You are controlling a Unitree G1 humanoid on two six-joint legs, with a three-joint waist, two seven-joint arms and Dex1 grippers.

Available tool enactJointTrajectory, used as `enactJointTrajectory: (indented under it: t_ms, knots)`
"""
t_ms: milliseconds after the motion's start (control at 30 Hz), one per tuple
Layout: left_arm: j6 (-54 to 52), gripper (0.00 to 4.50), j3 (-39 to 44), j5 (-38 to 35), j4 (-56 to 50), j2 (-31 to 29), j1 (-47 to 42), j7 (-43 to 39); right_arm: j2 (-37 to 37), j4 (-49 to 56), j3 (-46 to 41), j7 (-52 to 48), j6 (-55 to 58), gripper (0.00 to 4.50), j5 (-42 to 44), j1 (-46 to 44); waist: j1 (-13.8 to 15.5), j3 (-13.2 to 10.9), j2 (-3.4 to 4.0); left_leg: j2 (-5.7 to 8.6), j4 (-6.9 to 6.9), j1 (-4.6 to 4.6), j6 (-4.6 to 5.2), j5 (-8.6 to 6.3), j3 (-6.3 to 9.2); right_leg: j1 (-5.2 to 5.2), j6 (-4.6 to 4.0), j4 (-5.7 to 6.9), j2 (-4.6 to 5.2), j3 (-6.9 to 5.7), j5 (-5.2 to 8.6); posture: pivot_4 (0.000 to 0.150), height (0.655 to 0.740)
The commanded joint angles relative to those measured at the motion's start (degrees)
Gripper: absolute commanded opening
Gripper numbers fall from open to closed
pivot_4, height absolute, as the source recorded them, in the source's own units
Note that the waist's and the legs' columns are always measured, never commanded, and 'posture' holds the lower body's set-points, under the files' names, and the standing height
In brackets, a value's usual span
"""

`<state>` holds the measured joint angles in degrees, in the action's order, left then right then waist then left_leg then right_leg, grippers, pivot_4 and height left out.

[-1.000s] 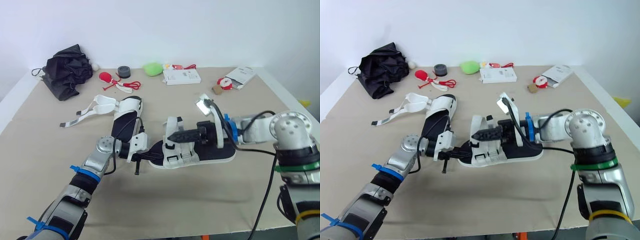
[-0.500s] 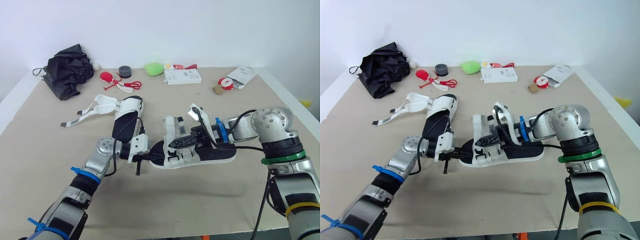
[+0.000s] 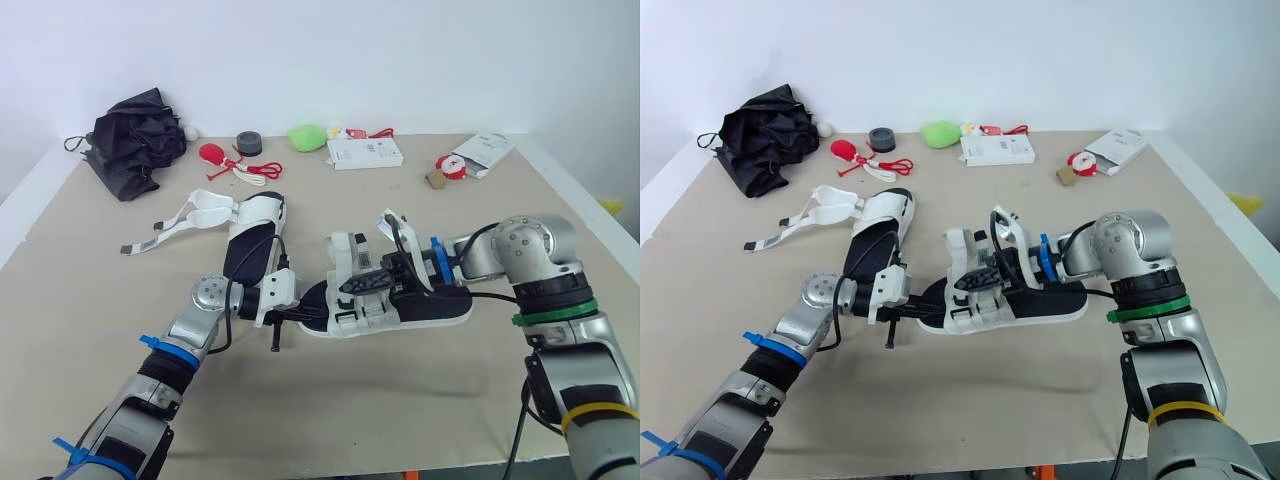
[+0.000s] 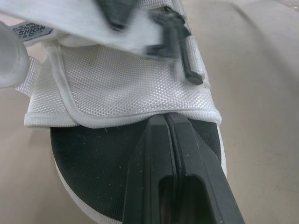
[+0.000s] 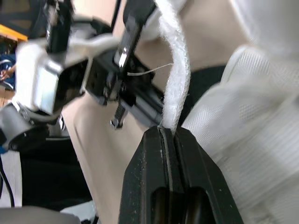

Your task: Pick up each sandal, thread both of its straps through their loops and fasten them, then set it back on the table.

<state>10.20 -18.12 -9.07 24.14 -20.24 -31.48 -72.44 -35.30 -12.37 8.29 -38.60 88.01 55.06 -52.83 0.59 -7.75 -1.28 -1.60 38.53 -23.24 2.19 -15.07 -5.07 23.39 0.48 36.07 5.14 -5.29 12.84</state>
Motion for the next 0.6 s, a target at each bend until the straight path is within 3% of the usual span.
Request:
enactJointTrajectory:
  t_ms: [33,600]
  knots:
    - [-2.72,0.00,-3.96,4.80,3.69,-1.45,3.33,-0.77,0.39,0.00,-1.81,-1.41,-0.43,0.07,-1.74,-0.69,0.00,0.00,0.01,0.00,0.00,0.00,0.00,0.00,0.01,0.00,0.00,0.00,0.00,0.00,0.00,0.150,0.7400]
    - [-3.86,0.00,-3.52,4.18,3.05,-1.23,4.29,-0.06,1.29,2.78,-3.57,-0.93,4.49,0.07,3.31,4.17,-0.03,0.01,0.07,0.00,-0.02,0.01,-0.01,-0.01,0.01,-0.01,0.00,0.00,0.01,-0.01,0.00,0.150,0.7400]
